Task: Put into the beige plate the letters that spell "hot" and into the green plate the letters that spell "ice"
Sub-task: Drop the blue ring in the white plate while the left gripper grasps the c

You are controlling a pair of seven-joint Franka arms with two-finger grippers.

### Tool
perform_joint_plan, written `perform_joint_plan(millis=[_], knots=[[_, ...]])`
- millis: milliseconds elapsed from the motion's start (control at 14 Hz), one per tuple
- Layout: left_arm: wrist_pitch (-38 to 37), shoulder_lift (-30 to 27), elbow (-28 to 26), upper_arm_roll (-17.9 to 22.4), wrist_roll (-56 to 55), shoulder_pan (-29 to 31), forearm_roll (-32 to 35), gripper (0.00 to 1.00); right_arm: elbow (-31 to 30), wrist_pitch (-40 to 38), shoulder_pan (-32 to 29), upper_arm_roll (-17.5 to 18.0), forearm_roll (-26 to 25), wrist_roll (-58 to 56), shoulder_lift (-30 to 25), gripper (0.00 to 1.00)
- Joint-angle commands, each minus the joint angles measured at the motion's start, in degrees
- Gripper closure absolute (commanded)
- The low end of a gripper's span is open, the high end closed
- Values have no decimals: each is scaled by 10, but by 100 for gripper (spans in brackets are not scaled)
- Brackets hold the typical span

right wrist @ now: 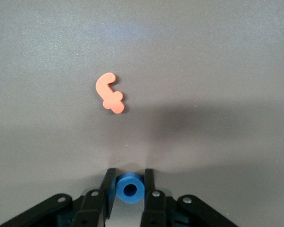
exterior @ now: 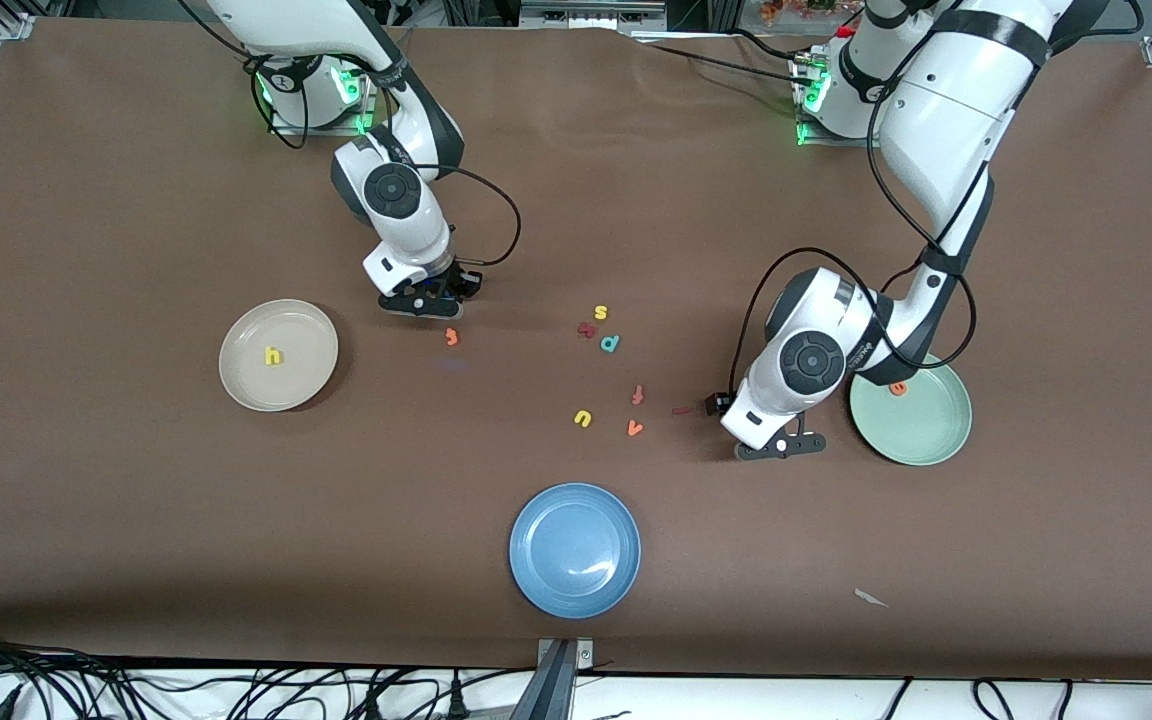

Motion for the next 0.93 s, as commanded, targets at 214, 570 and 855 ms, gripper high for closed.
perform_joint_plan(millis=[214,570,855], knots=[[2,26,28,4,-3,-13,-8,24,15,-40,0,-3,1,4,-18,98],[3,31,39,4,-5,-13,-9,44,167,-296,0,-68,1,-77,-29,100],[2,34,40,4,-12,-14,-9,56,182,-314,-5,-174,13,-280,-27,100]])
